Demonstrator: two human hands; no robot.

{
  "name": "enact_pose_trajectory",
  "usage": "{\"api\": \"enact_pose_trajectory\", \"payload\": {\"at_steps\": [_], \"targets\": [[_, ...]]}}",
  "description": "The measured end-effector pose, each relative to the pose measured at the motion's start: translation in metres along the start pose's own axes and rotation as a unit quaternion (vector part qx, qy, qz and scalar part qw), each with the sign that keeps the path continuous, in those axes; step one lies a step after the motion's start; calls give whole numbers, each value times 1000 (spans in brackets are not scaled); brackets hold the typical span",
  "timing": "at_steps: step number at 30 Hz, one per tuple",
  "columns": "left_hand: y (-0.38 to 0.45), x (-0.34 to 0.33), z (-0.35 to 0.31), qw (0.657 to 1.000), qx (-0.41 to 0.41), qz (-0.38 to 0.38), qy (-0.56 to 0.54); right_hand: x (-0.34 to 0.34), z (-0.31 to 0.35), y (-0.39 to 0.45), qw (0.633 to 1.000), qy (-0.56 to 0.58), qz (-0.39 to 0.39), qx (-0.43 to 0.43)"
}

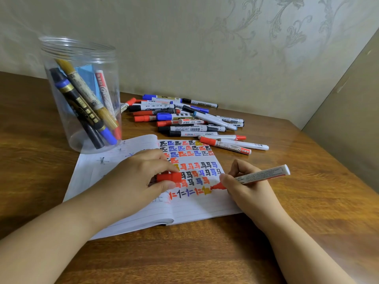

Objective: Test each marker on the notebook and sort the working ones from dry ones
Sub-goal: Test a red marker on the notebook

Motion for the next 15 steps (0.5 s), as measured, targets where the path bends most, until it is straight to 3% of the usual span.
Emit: {"api": "enact_pose_trajectory", "payload": {"at_steps": [15], "targets": [[0,0,0,1000,4,3,0,5,-3,1,1000,-15,-17,-2]]}}
Point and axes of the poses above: each hand's wrist, its own y-axis towards the middle knuckle, its own x-axis out of the back of the hand, z = x × y, the point moved 9 cm from there along y, towards the middle knuckle, and after that the axes turned 5 degrees about -x, right-handed, at the moved point
